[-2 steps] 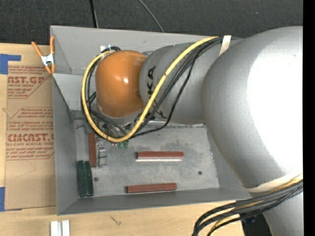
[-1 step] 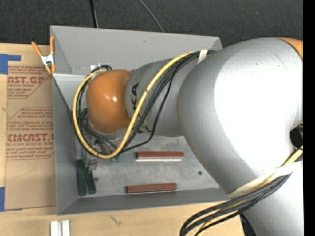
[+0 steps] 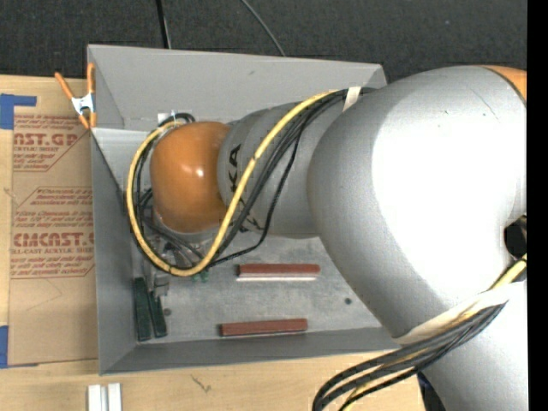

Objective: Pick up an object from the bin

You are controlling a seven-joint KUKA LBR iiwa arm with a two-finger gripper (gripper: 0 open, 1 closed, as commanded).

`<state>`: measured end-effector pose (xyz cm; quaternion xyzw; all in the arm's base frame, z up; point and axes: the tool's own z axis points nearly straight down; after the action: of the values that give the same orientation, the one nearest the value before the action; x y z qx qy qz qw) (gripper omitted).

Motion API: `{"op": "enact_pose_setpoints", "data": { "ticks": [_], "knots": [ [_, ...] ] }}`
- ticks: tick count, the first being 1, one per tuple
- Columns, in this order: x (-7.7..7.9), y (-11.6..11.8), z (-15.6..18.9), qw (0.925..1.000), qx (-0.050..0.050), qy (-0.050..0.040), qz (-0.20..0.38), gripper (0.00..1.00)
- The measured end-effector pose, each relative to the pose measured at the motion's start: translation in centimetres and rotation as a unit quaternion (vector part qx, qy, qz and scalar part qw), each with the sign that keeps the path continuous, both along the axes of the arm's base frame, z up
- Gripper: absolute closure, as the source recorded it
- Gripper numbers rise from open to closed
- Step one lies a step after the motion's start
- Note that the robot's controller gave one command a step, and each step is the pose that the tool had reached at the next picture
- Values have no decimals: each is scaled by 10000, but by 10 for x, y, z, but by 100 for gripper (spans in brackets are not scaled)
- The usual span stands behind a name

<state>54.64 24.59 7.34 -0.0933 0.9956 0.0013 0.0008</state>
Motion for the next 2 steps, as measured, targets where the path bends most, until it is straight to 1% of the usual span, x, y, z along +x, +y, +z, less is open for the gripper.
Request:
{"op": "enact_pose_setpoints", "data": {
  "ticks": [1, 2],
  "knots": [
    [0, 0, 2, 10000, -2, 5, 9, 100],
    [-9, -9, 77, 9870, -3, -6, 1606, 100]
  ]
}}
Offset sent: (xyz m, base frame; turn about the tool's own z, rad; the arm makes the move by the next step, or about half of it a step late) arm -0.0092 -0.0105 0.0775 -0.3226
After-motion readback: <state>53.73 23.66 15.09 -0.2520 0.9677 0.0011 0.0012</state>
